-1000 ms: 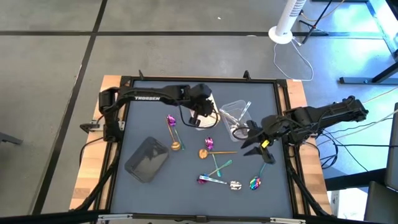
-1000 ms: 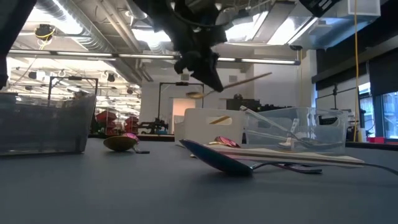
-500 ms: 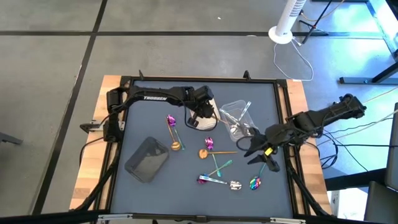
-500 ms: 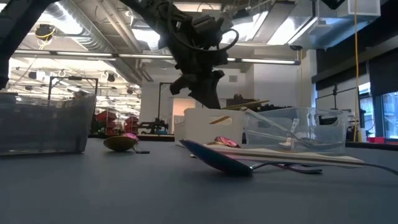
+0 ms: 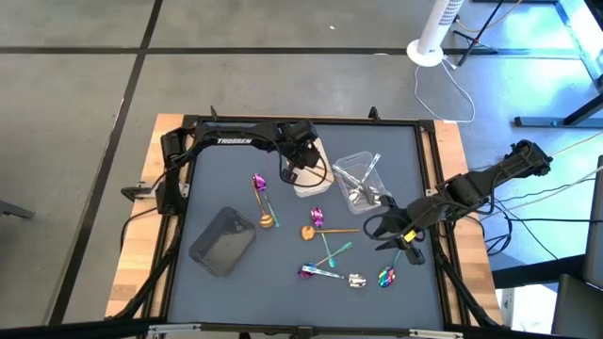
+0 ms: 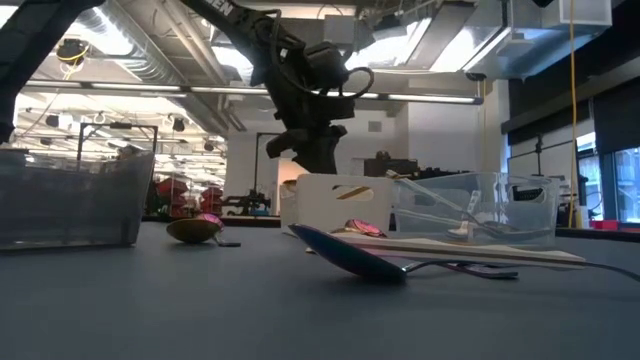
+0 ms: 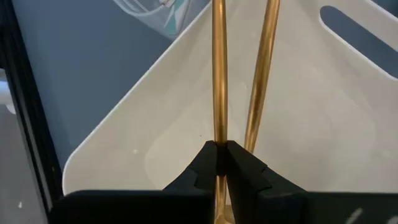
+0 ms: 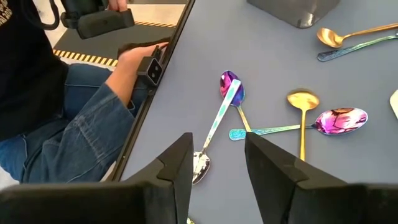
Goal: Sort silverware by color (type)
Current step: Put the gold spoon into the white bin, then put the iridescent spoon into the black bin
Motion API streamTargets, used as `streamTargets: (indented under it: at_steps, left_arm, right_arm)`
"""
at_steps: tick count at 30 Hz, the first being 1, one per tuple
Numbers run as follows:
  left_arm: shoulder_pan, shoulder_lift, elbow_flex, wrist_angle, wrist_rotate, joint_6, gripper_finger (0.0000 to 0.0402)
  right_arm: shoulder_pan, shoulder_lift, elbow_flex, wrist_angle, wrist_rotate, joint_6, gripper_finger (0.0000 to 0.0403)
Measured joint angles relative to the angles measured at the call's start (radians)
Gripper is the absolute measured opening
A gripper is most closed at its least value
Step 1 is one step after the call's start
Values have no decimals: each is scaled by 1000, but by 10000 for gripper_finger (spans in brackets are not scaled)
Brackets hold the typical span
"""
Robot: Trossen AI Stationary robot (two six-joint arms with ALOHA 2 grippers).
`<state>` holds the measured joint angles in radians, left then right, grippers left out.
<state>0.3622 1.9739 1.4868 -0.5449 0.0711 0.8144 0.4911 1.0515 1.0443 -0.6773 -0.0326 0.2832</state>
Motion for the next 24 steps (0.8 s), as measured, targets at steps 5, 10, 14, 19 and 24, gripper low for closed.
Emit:
streamTargets:
  at_steps: [5,10,14,19,24]
  left_arm:
    - [-5,0,0,13,-4,-1,39]
    - [-15,0,0,43,-6,-1,50]
    - [-19,0,0,68,-14,6,52]
    - [-19,0,0,91,-47,1,52]
    - [-19,0,0,91,-62,1,53]
  right_arm:
    - [0,0,0,0,0,0,134]
    - [0,0,0,0,0,0,134]
    - [0,0,0,0,0,0,134]
    - [0,0,0,0,0,0,134]
    - [0,0,0,0,0,0,134]
